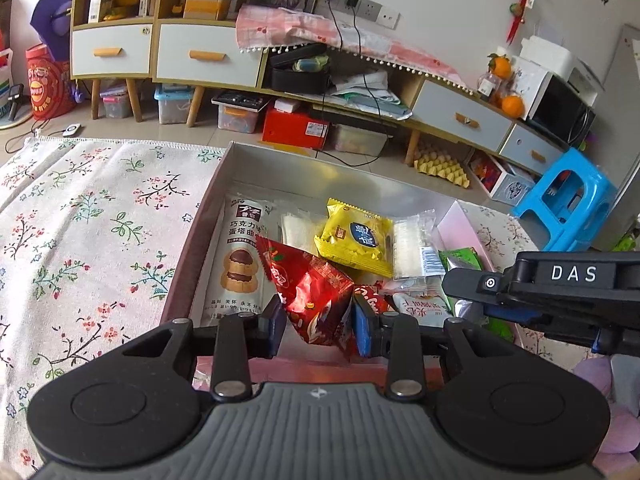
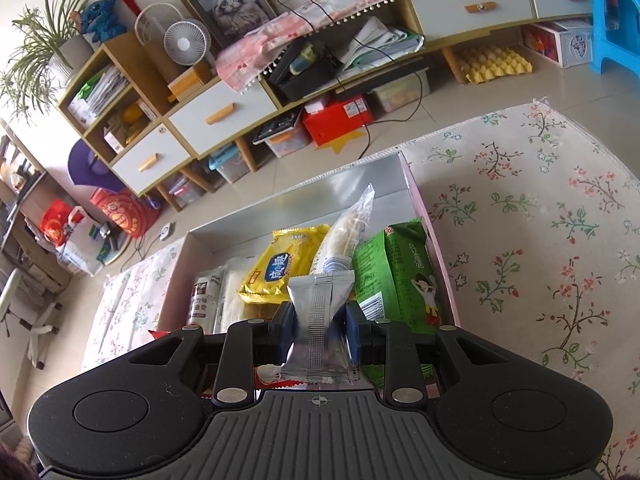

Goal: Organize snacks
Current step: 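Open both tools to release the packets inside the pink box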

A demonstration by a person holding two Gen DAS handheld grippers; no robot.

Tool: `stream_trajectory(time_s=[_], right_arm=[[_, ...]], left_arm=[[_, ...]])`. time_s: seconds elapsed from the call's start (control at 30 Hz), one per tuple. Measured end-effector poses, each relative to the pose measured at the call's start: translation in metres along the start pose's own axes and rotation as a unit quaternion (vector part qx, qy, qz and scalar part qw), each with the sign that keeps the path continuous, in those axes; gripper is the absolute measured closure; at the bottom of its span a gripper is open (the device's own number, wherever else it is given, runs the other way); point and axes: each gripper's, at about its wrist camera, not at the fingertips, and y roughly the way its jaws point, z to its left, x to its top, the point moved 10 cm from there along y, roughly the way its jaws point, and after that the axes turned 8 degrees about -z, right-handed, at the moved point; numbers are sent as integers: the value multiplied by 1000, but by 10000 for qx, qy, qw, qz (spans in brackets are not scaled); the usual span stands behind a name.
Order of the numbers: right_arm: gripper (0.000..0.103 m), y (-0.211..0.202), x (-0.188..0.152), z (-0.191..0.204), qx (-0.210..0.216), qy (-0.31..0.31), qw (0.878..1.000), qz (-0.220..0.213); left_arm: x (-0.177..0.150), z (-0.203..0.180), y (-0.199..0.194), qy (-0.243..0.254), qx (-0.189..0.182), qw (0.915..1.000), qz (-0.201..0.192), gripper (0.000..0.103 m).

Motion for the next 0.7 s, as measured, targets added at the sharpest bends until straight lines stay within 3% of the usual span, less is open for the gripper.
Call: stream_trajectory(time_s=[0.07,0.27,0.37,0.47,0.7], right_arm=[[75,0,-1,0,-7,-8,10000,19],[70,-1,-1,-1,43,63,10000,62],[54,-4,0,-1,70,134,9999,42],[53,-7,1,2,144,146,9998,41],[34,-23,3,15,232,-223,9995,-61]], left_arm=[[0,0,-1,47,0,10000,-8,71],[4,-1,-6,85,49,9998,-154,53],[5,-4,-8,179,28,9997,-172,48],[6,-4,-10,236,18,9996,-175,42],[11,-3,-21,297,-73,9992,-242,25]])
